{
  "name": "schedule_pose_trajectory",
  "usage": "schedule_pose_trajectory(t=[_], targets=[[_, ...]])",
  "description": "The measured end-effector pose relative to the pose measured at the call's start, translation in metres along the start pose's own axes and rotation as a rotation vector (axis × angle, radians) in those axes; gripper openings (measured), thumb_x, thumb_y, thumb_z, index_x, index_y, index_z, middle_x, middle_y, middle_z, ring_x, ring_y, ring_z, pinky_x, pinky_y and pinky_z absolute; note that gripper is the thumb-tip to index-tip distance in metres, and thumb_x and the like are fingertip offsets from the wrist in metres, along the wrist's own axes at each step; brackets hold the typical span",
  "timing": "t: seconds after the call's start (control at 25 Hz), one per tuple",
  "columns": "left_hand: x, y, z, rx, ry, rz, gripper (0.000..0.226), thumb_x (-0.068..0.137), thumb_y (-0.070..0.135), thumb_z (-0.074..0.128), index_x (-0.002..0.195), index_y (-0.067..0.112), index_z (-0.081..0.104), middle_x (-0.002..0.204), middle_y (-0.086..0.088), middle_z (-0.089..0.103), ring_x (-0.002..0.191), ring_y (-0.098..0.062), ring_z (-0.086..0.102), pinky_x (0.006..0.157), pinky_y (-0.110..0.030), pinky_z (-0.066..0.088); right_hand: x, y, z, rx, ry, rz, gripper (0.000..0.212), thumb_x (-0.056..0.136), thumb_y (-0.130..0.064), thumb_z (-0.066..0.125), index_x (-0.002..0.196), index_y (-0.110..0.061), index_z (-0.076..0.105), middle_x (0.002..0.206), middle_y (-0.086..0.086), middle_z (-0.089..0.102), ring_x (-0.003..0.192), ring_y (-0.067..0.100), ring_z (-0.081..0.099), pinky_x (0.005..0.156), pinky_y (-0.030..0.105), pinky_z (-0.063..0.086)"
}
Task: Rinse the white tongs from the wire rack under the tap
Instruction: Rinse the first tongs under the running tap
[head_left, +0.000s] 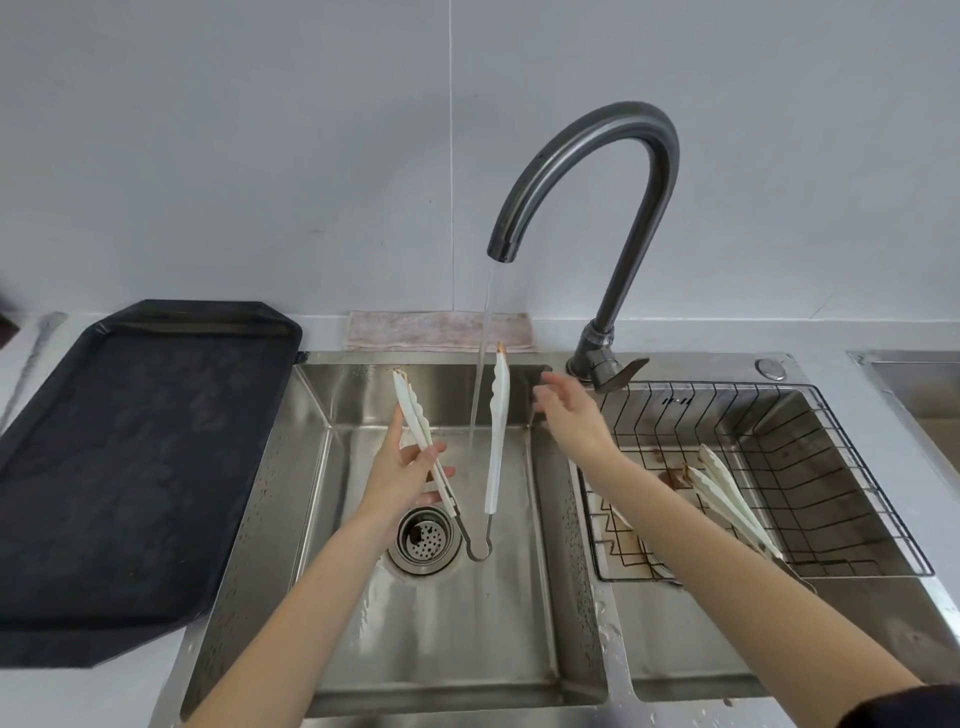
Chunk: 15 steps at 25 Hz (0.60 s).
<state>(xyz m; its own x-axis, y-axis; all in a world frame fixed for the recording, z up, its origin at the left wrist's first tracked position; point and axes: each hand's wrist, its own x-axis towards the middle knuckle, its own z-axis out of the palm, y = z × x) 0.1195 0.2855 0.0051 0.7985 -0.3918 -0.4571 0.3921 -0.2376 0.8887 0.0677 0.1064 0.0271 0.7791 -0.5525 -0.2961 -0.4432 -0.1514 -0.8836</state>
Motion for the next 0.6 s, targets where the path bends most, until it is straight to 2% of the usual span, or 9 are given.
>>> schedule_pose_trajectory(t=[0.04,0.12,0.2,0.32,0.4,0.48,0.6], targets=[[0.000,-0.002,-0.001,-0.004,-0.003,-0.018,0.067,0.095,0.007,0.046,0.146,0.039,0.016,0.116,-0.006,0.060,0.083,-0.015,0.066,0.051,-0.020,0.057,0.001,-0.002,0.012,0.155,-0.059,0.100,0.042,0.099,-0.023,0.039,0.139,-0.011,0.040,0.130,0.005,0.055,0.112,0.017,0.055,0.101,0.033,0.044],[-0.001,-0.006,-0.003,-0.030,-0.005,-0.072,0.065,0.096,0.007,0.045,0.146,0.039,0.018,0.114,-0.006,0.061,0.083,-0.016,0.066,0.048,-0.020,0.056,0.004,-0.005,0.031,0.519,-0.157,0.282,0.038,0.100,-0.022,0.035,0.132,-0.006,0.047,0.113,0.006,0.063,0.102,0.018,0.059,0.094,0.032,0.046],[0.000,-0.011,-0.006,-0.066,-0.009,-0.131,0.066,0.095,0.007,0.047,0.147,0.036,0.019,0.117,-0.008,0.062,0.083,-0.018,0.066,0.046,-0.021,0.055,0.006,-0.007,0.041,0.718,-0.252,0.378,0.038,0.101,-0.022,0.031,0.126,-0.002,0.052,0.106,0.006,0.065,0.105,0.021,0.059,0.093,0.031,0.045],[0.003,-0.020,-0.011,-0.096,-0.010,-0.196,0.067,0.094,0.007,0.048,0.147,0.036,0.018,0.115,-0.007,0.064,0.083,-0.019,0.067,0.045,-0.020,0.054,0.008,-0.009,0.049,0.786,-0.295,0.406,0.039,0.100,-0.019,0.034,0.128,0.000,0.051,0.121,0.014,0.063,0.112,0.024,0.057,0.099,0.034,0.043],[0.006,-0.025,-0.015,-0.106,-0.013,-0.221,0.067,0.094,0.008,0.049,0.147,0.037,0.019,0.116,-0.008,0.066,0.085,-0.019,0.068,0.046,-0.021,0.054,0.012,-0.009,0.053,0.795,-0.281,0.417,0.035,0.099,-0.016,0.036,0.125,0.001,0.053,0.104,0.011,0.066,0.102,0.024,0.060,0.093,0.031,0.046],[0.007,-0.027,-0.018,-0.110,-0.009,-0.215,0.066,0.093,0.008,0.052,0.146,0.036,0.023,0.111,-0.007,0.067,0.087,-0.021,0.068,0.048,-0.022,0.055,0.018,-0.008,0.056,0.784,-0.271,0.433,0.026,0.098,-0.015,0.038,0.108,-0.002,0.059,0.087,0.006,0.062,0.084,0.017,0.059,0.079,0.026,0.047],[0.009,-0.022,-0.021,-0.129,0.047,-0.147,0.061,0.092,0.010,0.054,0.143,0.031,0.030,0.102,-0.003,0.066,0.084,-0.019,0.067,0.053,-0.021,0.058,0.024,-0.010,0.059,0.769,-0.260,0.450,0.025,0.098,-0.019,0.039,0.086,-0.007,0.059,0.074,0.004,0.060,0.066,0.013,0.053,0.065,0.024,0.044]])
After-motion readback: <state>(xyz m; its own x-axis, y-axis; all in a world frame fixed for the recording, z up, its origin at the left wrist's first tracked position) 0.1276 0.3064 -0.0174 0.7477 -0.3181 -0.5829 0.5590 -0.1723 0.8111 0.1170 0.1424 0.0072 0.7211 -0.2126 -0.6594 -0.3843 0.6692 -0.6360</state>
